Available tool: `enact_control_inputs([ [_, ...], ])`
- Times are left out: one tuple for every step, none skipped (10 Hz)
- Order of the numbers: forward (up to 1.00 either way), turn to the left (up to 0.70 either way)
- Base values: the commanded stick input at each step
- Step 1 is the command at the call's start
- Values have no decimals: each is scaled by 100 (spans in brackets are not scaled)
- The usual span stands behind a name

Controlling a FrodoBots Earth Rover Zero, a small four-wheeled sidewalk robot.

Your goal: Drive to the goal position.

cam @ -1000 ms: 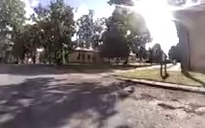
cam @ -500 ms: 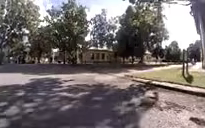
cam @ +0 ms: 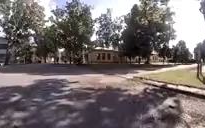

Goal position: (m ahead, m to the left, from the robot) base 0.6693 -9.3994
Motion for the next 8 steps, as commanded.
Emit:
enact_control_inputs([
  [70, 0],
  [70, 0],
  [70, 0],
  [70, 0],
  [70, 0],
  [70, 0],
  [70, 0],
  [70, 0],
])
